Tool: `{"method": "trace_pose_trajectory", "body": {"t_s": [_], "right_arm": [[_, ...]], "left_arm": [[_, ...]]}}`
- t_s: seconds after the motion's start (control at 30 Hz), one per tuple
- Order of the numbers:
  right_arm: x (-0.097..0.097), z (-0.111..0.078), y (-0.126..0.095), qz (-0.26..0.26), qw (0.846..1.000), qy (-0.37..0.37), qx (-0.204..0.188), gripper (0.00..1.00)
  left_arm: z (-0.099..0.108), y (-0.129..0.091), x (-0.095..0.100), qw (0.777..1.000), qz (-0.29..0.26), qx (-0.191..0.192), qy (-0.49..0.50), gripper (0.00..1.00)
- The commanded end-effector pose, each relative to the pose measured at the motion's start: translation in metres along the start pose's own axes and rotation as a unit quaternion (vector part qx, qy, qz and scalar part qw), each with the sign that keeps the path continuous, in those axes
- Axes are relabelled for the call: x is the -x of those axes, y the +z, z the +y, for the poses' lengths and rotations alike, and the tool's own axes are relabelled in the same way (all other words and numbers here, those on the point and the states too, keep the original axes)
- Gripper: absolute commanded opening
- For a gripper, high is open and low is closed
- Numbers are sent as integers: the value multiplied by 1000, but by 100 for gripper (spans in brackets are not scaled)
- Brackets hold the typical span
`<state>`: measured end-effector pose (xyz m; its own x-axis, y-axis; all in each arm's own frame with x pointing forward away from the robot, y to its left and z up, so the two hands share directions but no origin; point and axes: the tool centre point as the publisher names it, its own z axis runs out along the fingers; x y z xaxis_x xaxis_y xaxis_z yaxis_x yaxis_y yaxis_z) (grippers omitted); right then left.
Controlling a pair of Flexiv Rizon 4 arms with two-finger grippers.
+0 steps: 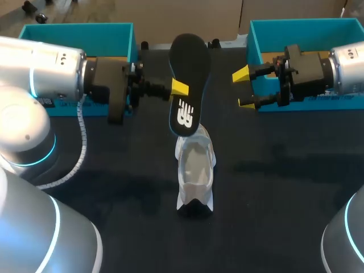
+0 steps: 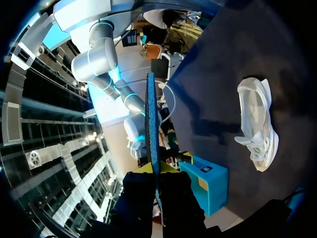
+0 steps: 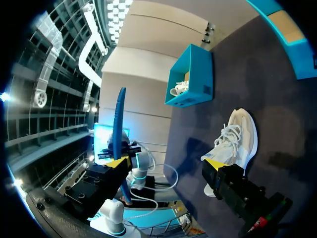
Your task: Take the shoe out of the shoebox, open the shoe tongue, remove and reinsert the insole, then place the shoe into the shoebox
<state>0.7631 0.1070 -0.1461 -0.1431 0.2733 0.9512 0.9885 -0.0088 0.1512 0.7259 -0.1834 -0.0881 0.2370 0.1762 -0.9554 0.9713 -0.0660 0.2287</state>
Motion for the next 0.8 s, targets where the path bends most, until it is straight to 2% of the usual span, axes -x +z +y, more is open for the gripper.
{"method": "trace_pose_trajectory", "body": {"t_s": [0.03, 0.17, 0.33, 0.6, 0.8], "right_arm": [[0, 7, 6, -3, 1000, -2, 4, 100], [-9, 21, 15, 4, 1000, -25, 4, 100], [-14, 32, 26, 18, 999, -31, -9, 100], [-10, 35, 42, 46, 999, -16, -14, 100], [-12, 35, 49, 54, 998, -15, -13, 100]], "left_arm": [[8, 16, -19, 1000, 9, 15, -7, 0], [13, 25, -30, 999, 15, 23, -24, 0], [17, 33, -35, 999, -5, 28, -29, 0], [31, 38, -48, 998, -2, 54, -22, 0], [36, 42, -56, 998, -8, 56, -28, 0]]}}
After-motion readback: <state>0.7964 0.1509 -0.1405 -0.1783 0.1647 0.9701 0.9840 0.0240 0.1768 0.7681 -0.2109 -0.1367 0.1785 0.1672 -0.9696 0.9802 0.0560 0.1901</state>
